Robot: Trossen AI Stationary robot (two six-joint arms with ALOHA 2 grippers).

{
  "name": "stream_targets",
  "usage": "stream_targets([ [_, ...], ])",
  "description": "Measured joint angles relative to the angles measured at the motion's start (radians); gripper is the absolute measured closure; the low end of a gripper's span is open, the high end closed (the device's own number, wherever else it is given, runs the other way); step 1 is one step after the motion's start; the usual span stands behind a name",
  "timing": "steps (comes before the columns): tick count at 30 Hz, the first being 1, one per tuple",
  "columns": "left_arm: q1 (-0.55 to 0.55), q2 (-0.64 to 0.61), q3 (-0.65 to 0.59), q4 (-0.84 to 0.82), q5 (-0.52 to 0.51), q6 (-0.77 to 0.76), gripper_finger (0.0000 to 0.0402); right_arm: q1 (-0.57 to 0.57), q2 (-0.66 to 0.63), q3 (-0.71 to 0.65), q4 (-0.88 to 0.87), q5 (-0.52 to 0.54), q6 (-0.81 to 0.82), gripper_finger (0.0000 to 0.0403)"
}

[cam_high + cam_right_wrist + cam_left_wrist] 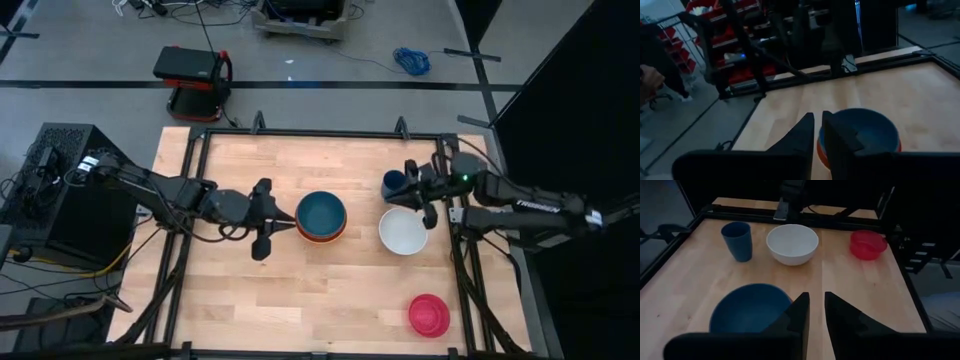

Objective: Nest bowls inside each other
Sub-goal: Stack the white bowl on top of the blue bowl

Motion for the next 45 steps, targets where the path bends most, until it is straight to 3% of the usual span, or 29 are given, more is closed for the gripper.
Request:
stream_targets([
  [16, 0.013, 0.000, 0.001, -0.030, 0.024, 0.005, 0.0355, 0.390, 0.058, -0.001, -0.383, 0.410, 0.171, 0.0380],
  [24, 0.013, 0.000, 0.001, -0.030, 0.024, 0.007, 0.0353, 0.565, 0.076, -0.001, -0.376, 0.486, 0.316, 0.0380],
  [30, 0.013, 0.000, 0.001, -0.030, 0.024, 0.007, 0.0352, 0.700, 0.162, -0.001, -0.374, 0.562, 0.425, 0.0380],
  [45, 0.013, 0.000, 0.001, -0.029, 0.024, 0.005, 0.0349, 0.693, 0.233, -0.001, -0.478, 0.568, 0.382, 0.0375],
])
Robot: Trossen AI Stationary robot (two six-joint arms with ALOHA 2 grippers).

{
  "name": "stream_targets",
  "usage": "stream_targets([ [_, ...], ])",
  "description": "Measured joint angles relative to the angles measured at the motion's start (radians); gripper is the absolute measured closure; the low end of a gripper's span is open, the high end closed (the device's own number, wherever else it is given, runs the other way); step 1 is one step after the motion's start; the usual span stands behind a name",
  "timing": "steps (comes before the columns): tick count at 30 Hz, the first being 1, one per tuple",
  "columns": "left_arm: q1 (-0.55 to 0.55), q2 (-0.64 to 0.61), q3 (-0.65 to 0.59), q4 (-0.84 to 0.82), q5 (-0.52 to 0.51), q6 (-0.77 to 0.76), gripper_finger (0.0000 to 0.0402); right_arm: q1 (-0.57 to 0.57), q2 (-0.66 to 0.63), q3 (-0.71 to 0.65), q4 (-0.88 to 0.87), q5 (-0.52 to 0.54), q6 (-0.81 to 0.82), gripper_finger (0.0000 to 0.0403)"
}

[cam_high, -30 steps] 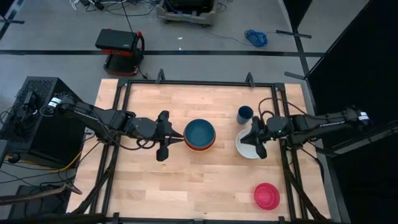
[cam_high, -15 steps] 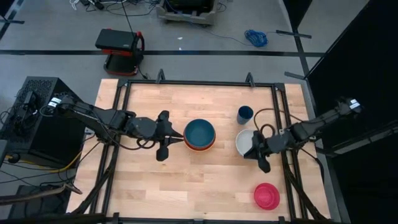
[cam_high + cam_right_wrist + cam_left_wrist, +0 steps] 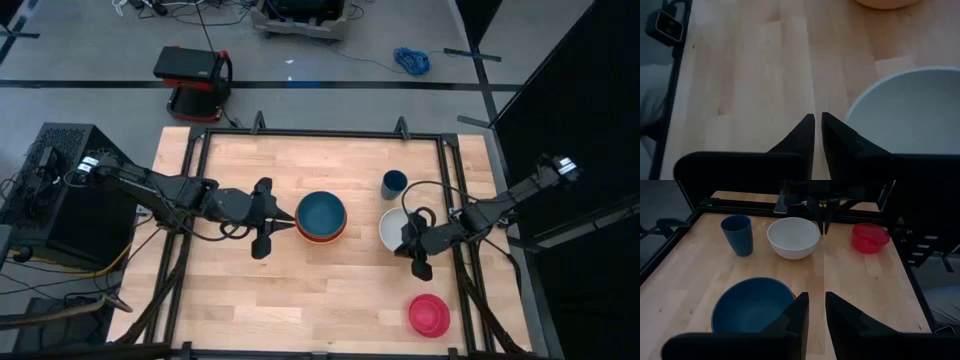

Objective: Nest bowls inside each other
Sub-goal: Stack the white bowl on top of the blue bowl

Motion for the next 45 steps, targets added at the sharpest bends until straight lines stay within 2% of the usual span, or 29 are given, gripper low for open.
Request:
stream_targets([
  [8, 0.000, 0.000, 0.000, 0.000, 0.000, -0.001, 0.0347, -0.051, 0.003, 0.025, -0.018, -0.035, -0.091, 0.0308],
  [16, 0.000, 0.000, 0.000, 0.001, 0.000, -0.001, 0.0344, -0.101, 0.003, 0.028, -0.026, -0.108, -0.092, 0.0237],
  [30, 0.000, 0.000, 0.000, 0.001, -0.001, -0.006, 0.0344, -0.160, 0.005, 0.030, -0.171, -0.157, -0.088, 0.0194],
  [39, 0.000, 0.000, 0.000, 0.001, -0.001, -0.025, 0.0344, -0.176, 0.021, 0.030, -0.200, -0.187, -0.088, 0.0213],
  [45, 0.000, 0.000, 0.000, 0.001, -0.001, -0.025, 0.0344, -0.176, 0.068, 0.030, -0.196, -0.189, -0.088, 0.0203],
])
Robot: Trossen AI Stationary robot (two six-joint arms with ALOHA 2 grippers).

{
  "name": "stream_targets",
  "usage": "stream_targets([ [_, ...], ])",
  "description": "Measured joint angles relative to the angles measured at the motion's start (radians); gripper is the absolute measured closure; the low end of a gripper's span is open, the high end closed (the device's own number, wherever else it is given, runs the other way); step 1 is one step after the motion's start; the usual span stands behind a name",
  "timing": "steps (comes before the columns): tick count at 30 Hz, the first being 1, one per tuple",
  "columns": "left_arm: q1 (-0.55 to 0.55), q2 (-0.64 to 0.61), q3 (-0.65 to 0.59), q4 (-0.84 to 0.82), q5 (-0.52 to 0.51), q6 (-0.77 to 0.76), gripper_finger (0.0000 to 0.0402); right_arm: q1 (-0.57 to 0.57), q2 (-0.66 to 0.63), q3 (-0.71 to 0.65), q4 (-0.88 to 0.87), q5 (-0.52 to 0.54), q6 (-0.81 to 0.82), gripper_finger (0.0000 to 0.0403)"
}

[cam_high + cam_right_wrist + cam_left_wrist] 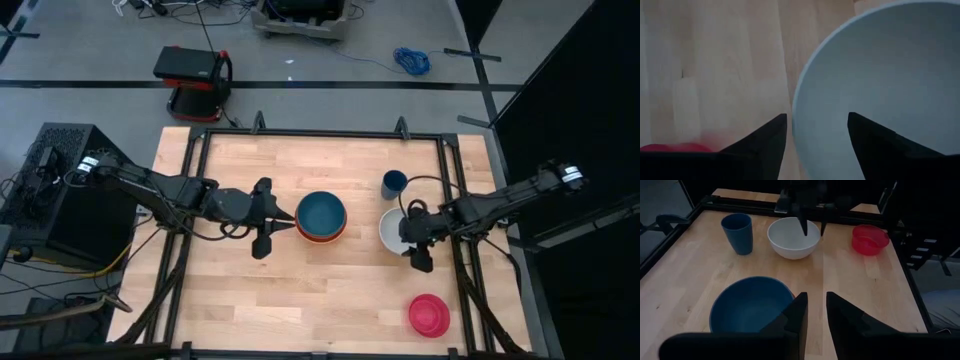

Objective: Nest bowls inside each other
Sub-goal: Stack the white bowl on top of the blue bowl

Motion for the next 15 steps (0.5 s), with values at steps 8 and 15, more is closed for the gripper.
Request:
stream_targets([
  [8, 0.000, 0.000, 0.000, 0.000, 0.000, -0.002, 0.0344, 0.000, 0.002, 0.000, 0.058, 0.004, 0.000, 0.0216],
  [15, 0.000, 0.000, 0.000, 0.000, 0.000, -0.003, 0.0344, -0.001, 0.004, 0.000, 0.109, 0.008, 0.001, 0.0227],
])
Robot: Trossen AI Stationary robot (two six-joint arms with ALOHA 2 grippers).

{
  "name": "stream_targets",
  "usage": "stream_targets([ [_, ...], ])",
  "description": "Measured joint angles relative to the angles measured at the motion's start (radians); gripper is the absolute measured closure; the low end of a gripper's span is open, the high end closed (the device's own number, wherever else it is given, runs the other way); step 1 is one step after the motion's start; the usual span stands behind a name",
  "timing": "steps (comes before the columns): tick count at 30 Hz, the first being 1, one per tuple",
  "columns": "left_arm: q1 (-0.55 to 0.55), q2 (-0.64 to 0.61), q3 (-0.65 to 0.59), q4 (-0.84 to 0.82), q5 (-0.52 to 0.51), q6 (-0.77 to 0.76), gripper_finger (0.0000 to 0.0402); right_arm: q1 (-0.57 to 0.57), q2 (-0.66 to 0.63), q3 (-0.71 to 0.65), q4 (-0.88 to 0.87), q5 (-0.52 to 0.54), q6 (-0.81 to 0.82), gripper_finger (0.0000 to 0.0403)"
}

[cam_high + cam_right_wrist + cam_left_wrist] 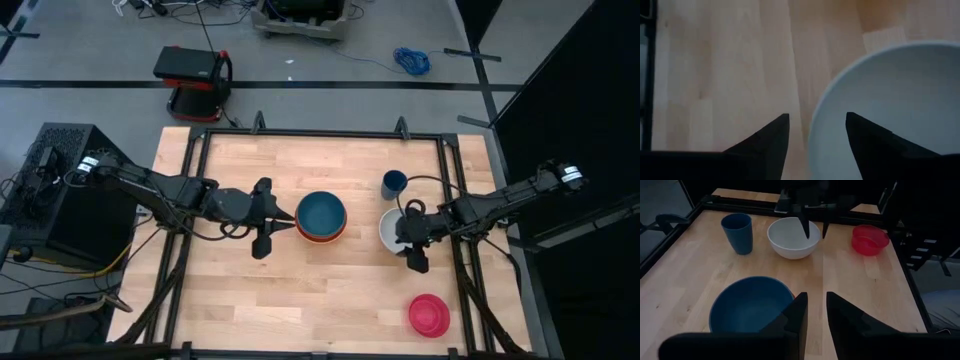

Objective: Nest bowls inside each other
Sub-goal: Stack the white bowl on top of the blue bowl

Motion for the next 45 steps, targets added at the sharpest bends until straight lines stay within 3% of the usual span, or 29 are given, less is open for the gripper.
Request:
stream_targets([
  [15, 0.000, 0.000, 0.000, -0.002, 0.000, -0.001, 0.0345, 0.000, 0.000, 0.000, 0.025, 0.002, 0.000, 0.0302],
  [30, 0.000, 0.000, 0.000, -0.004, 0.000, -0.003, 0.0342, 0.000, 0.137, 0.000, -0.001, -0.027, 0.000, 0.0236],
  [34, 0.000, 0.000, 0.000, -0.004, 0.000, -0.004, 0.0342, 0.000, 0.189, -0.001, -0.001, -0.028, -0.008, 0.0188],
  [37, 0.000, 0.000, 0.000, -0.004, 0.000, -0.005, 0.0343, 0.000, 0.224, -0.001, 0.001, -0.028, -0.033, 0.0176],
  [41, 0.000, 0.000, 0.000, -0.004, 0.000, -0.007, 0.0342, 0.000, 0.254, -0.001, 0.002, -0.027, -0.053, 0.0223],
  [45, 0.000, 0.000, 0.000, -0.005, 0.000, -0.008, 0.0343, 0.000, 0.262, -0.001, 0.003, -0.028, -0.069, 0.0326],
])
